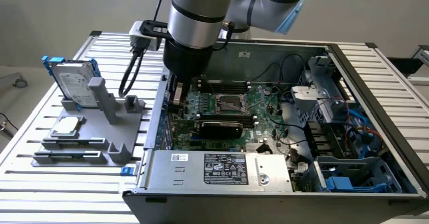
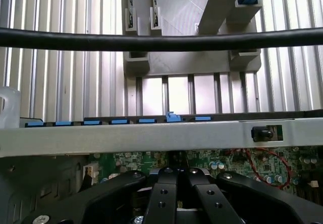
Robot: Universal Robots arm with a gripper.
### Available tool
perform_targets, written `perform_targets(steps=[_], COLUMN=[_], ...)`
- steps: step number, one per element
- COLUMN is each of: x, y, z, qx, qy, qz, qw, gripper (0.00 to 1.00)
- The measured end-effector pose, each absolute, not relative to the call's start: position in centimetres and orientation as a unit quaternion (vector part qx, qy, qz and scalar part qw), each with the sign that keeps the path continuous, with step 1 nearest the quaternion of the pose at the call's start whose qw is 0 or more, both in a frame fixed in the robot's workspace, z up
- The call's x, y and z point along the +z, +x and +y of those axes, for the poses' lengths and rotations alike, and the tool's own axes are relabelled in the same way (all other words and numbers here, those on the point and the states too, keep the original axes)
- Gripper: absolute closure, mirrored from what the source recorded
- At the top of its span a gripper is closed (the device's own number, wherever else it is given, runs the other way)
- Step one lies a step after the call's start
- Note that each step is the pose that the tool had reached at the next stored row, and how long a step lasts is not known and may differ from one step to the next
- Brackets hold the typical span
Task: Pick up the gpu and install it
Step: 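Press down on the gpu until it lock into place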
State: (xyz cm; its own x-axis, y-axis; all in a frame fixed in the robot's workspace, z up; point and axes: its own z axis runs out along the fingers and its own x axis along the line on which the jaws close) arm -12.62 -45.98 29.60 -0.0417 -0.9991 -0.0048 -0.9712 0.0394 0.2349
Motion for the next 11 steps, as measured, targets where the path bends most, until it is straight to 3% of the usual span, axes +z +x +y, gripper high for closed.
perform_targets(steps=[11], x=[29.38], y=[-12.63], z=[-45.98], qx=[-0.085], qy=[0.683], qz=[-0.721], qw=[0.082], gripper=[0.89])
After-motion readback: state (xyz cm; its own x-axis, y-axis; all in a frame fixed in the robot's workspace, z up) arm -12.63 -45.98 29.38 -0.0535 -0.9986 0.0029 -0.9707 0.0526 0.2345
